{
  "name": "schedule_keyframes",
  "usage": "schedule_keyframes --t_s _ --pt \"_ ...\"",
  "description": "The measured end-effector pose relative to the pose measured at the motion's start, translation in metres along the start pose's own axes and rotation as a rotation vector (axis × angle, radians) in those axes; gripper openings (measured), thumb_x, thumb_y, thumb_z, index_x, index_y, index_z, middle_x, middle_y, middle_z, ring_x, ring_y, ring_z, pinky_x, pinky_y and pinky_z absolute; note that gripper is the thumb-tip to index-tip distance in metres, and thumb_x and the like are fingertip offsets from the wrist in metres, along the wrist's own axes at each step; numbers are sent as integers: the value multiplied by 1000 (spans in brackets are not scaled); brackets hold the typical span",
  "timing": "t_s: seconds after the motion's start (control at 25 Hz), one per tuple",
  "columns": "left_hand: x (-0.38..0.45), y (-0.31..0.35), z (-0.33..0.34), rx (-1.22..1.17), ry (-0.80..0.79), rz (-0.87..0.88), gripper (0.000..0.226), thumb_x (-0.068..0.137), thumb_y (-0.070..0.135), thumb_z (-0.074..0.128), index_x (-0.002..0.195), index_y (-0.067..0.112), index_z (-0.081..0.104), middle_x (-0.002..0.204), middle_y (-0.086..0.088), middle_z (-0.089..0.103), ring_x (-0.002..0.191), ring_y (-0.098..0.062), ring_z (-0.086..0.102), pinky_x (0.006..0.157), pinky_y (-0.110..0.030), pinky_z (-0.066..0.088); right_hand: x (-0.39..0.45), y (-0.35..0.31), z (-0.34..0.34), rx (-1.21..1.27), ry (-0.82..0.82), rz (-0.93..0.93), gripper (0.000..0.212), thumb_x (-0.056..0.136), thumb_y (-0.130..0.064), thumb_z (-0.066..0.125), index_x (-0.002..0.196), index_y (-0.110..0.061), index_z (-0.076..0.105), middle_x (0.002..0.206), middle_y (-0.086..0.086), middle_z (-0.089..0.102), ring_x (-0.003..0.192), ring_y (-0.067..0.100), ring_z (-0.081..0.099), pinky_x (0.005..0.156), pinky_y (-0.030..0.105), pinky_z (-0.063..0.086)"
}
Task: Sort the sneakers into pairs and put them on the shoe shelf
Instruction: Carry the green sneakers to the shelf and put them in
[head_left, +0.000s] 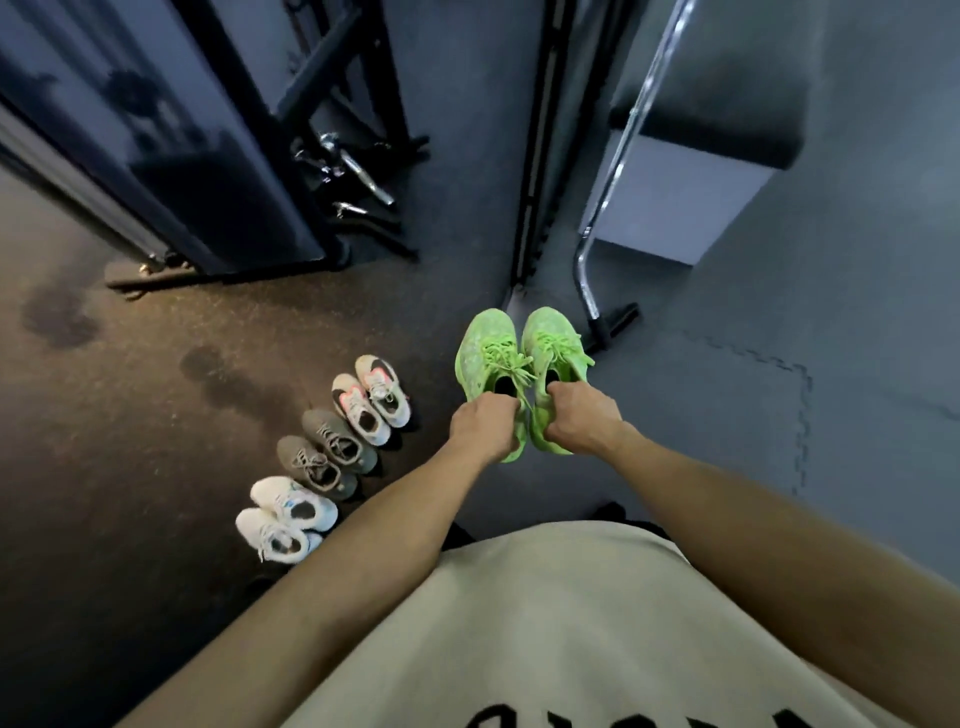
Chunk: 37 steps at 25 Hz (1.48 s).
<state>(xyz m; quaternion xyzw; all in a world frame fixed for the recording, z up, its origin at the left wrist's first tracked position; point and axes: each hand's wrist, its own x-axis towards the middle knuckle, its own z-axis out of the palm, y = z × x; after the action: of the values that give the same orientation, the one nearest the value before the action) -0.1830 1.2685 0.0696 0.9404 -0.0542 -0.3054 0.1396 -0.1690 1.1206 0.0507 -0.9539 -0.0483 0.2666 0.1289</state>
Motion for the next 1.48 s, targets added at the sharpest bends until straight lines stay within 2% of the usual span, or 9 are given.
schedule_keyframes --t_s 0.2,0.56,0.76,1.12,1.28,1.48 --pt "37 117 16 165 -34 198 11 83 20 59 94 20 62 104 -10 65 99 -34 63 75 -35 48 -33 109 -21 130 84 202 14 76 -21 55 79 -18 42 78 1 49 71 26 50 63 33 42" --pt "87 382 74 285 -133 433 9 85 18 57 93 21 62 103 -9 65 97 -32 62 69 -33 42 -118 355 -65 246 210 471 12 73 -16 56 78 -18 45 76 0 51 66 24 51 57 33 41" --pt "129 503 86 357 -170 567 4 84 18 58 84 22 56 101 -8 64 96 -32 62 70 -32 42 -135 465 -94 375 294 611 9 77 -20 53 78 -17 44 80 2 52 71 27 51 63 34 42" --pt "274 700 87 430 -241 692 11 83 22 62 82 24 51 102 -8 64 98 -31 62 71 -32 41 -81 667 -170 506 326 775 10 77 -21 53 76 -17 44 80 3 51 72 27 51 63 33 41" --pt "341 785 61 438 -270 697 15 83 20 62 79 21 48 96 -7 63 94 -31 62 69 -32 42 -43 751 -222 522 323 773 11 78 -23 54 77 -17 45 80 4 53 74 29 54 62 34 43" --pt "417 877 35 469 -260 688 13 82 18 63 82 20 51 99 -8 64 94 -31 62 71 -33 44 8 842 -283 558 319 756 13 76 -20 54 73 -19 42 79 3 54 74 28 54 62 32 41"
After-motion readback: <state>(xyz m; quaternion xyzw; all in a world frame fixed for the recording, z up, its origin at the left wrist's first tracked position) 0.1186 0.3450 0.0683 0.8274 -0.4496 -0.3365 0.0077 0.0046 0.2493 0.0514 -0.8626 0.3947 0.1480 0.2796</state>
